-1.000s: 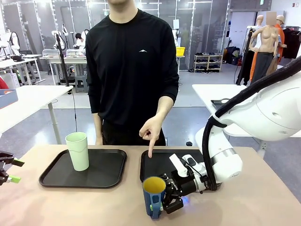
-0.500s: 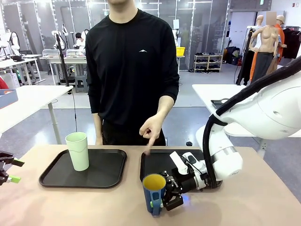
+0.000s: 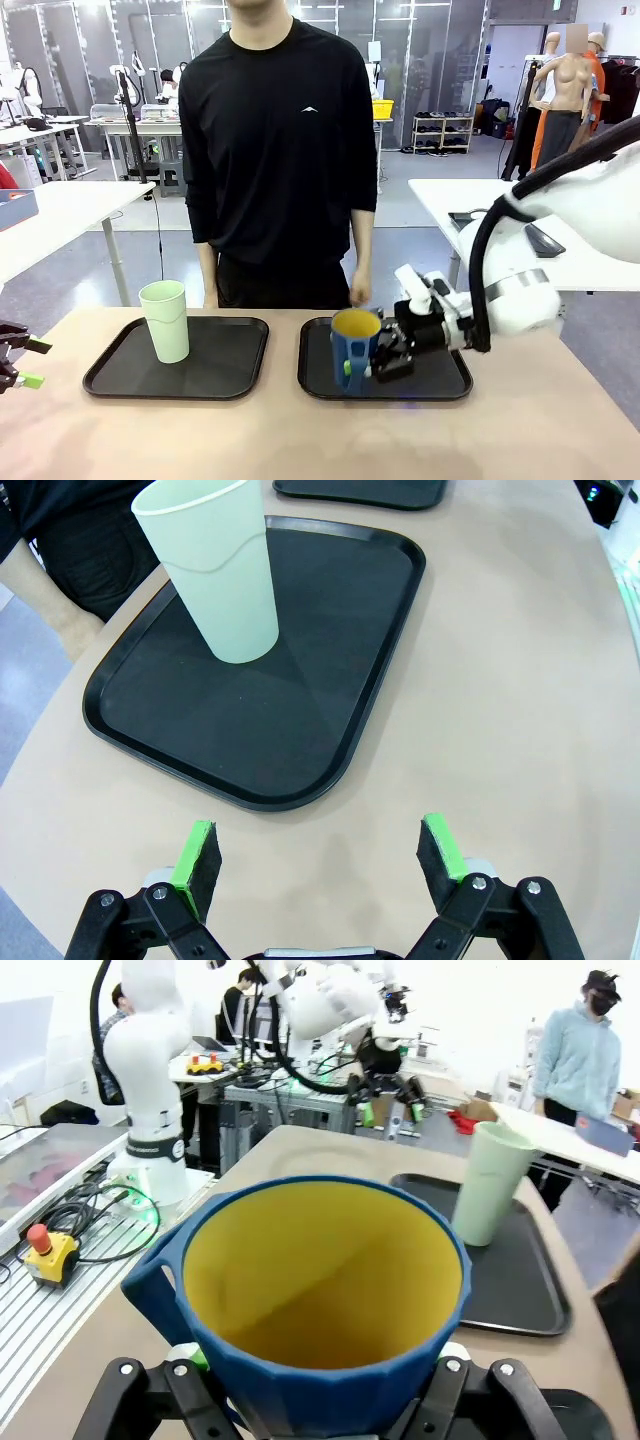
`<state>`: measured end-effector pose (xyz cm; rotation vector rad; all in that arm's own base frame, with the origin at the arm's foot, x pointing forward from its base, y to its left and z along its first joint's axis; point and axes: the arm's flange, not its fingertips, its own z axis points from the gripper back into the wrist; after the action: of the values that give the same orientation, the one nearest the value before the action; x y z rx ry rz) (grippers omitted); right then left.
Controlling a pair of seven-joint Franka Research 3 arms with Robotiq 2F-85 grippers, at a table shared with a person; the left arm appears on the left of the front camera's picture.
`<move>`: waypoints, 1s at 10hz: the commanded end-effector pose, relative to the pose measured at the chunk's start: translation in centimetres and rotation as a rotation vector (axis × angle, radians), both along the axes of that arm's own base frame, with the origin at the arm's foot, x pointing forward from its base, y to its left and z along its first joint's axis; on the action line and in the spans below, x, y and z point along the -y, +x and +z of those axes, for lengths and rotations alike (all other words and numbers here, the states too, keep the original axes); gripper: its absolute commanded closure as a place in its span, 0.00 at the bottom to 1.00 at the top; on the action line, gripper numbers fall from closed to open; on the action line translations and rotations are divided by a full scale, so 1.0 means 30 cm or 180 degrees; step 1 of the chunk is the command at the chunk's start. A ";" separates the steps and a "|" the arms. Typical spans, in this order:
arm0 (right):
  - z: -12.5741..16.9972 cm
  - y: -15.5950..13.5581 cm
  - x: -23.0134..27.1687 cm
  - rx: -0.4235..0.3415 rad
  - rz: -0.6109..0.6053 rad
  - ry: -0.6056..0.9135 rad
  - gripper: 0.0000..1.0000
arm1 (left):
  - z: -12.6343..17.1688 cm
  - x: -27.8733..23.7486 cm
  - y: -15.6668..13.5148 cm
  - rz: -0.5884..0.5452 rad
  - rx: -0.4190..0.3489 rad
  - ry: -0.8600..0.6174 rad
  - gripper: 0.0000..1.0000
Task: Sort and store the cups by type.
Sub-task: Pick up the Handle plastic cup and place it into the empty Flat Tray.
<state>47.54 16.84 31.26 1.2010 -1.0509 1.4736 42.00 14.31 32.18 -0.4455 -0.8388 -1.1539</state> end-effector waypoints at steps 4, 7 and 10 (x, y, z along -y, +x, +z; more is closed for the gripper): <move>0.129 0.100 0.092 -0.0049 -0.0389 0.0073 0.58 | 0.006 -0.003 0.004 -0.0041 0.0061 -0.0045 0.00; 0.116 0.088 0.096 0.0071 -0.0259 0.0022 0.58 | 0.006 -0.003 0.004 -0.0041 0.0061 -0.0045 0.00; 0.120 0.093 0.101 0.0051 -0.0281 0.0024 0.27 | 0.006 -0.003 0.004 -0.0041 0.0061 -0.0045 0.00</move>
<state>50.34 13.81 34.86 1.1355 -1.1075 1.4142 42.00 14.31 32.18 -0.4455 -0.8389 -1.1538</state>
